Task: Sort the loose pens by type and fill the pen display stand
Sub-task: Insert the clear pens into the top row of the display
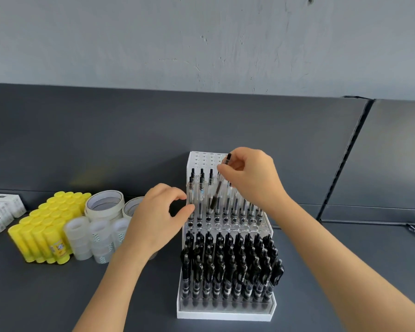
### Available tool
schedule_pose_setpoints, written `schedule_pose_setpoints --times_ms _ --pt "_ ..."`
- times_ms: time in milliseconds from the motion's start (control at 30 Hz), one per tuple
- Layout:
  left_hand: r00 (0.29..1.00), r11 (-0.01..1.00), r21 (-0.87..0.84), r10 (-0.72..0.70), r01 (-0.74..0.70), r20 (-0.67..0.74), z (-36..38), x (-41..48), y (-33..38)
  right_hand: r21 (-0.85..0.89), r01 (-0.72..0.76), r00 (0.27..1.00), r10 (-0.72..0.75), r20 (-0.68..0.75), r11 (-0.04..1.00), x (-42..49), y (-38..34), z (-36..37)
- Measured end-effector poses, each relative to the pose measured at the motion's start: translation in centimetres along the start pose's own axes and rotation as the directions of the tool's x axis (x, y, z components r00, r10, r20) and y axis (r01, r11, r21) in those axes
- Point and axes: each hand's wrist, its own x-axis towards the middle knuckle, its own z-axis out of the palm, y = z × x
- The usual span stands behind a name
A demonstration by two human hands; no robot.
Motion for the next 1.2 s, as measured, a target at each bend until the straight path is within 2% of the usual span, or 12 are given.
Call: schedule_pose_setpoints --times_ms 133,367,833,1200 --pt "0.999 0.997 0.080 0.003 -0.007 0.051 -0.5 -0.3 -0.3 -0.092 0.002 0.998 0.004 0.070 0.996 -0.2 0.5 1.6" --pt "0.997 0.998 0.053 -0.030 0.026 0.077 -0.8 -0.9 -0.7 -0.132 0.024 0.988 -0.003 0.156 0.991 -0.9 1.1 3.6" --pt "0.990 0.997 0.030 0.066 -0.070 0.121 -1.2 -0.9 -0.9 -0.130 -0.054 0.989 0.070 0.127 0.990 -2.9 2.2 4.1" --pt "0.963 0.978 -0.020 0.208 -0.208 0.172 -0.8 -0.6 4.5 -0.192 -0.183 0.983 0.175 -0.060 0.964 -6.5 5.3 -1.3"
